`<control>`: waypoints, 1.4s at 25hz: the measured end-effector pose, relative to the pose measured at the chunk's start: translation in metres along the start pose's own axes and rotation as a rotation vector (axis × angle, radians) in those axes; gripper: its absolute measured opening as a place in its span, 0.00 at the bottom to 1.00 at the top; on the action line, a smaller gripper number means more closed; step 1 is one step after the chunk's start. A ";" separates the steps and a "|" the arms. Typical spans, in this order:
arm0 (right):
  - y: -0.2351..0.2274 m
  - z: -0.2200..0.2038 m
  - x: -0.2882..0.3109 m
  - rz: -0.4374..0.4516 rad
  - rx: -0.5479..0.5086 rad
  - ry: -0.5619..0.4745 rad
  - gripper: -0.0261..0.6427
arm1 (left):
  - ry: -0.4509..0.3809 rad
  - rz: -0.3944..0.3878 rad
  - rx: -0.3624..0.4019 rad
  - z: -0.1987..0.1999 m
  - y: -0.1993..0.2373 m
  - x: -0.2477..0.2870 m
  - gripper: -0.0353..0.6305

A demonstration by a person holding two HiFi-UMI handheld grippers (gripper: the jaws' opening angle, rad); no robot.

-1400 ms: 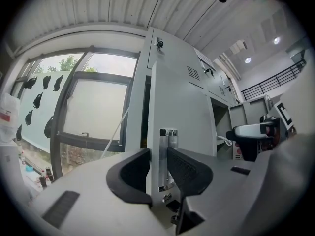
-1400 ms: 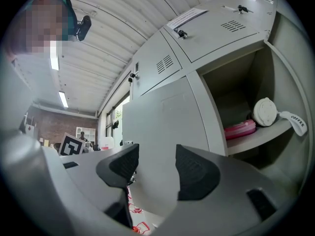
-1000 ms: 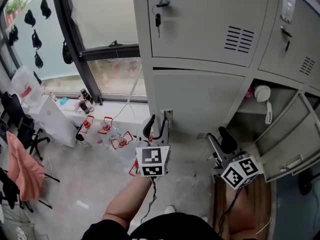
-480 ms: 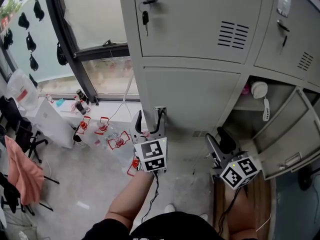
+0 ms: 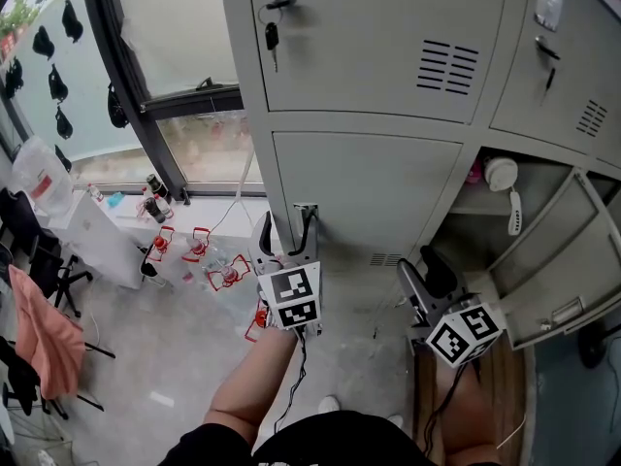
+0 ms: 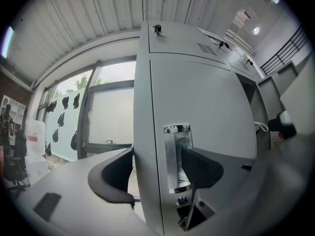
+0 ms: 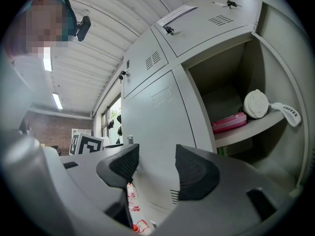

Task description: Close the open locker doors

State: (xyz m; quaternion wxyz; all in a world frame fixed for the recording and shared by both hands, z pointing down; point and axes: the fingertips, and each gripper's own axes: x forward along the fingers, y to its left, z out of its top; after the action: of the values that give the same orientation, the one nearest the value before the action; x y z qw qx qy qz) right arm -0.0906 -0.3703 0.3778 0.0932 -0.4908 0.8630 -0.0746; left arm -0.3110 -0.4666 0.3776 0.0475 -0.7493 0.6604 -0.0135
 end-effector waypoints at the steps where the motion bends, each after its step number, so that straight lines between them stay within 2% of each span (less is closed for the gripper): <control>1: -0.001 0.000 0.000 0.000 0.002 0.000 0.37 | -0.001 0.000 -0.001 0.000 0.000 0.000 0.53; 8: -0.001 0.000 0.001 0.009 0.010 0.001 0.37 | -0.001 -0.028 0.002 0.001 -0.003 -0.008 0.55; 12: 0.002 -0.002 0.000 0.024 0.013 0.003 0.40 | -0.027 -0.111 -0.006 0.012 -0.018 -0.025 0.56; 15: 0.004 0.000 -0.002 0.033 0.002 -0.002 0.45 | -0.032 -0.268 -0.048 0.021 -0.044 -0.039 0.56; 18: 0.004 0.005 -0.009 0.027 -0.014 -0.016 0.47 | -0.022 -0.507 -0.158 0.032 -0.080 -0.058 0.56; 20: 0.001 0.010 -0.017 0.011 -0.021 -0.027 0.47 | -0.017 -0.625 -0.188 0.037 -0.100 -0.071 0.56; 24: -0.006 0.017 -0.034 -0.023 -0.034 -0.040 0.47 | -0.038 -0.740 -0.143 0.040 -0.135 -0.091 0.56; 27: -0.012 0.023 -0.056 -0.059 -0.049 -0.045 0.47 | -0.050 -0.837 -0.146 0.042 -0.167 -0.104 0.56; 35: -0.042 0.046 -0.148 -0.243 -0.093 -0.080 0.47 | -0.067 -1.101 -0.174 0.053 -0.268 -0.141 0.56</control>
State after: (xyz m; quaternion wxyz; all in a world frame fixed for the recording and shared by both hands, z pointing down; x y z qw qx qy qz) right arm 0.0294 -0.2658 0.3557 0.0950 -0.5981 0.7954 -0.0258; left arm -0.0596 -0.2914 0.3544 -0.0074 -0.9848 0.1683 0.0421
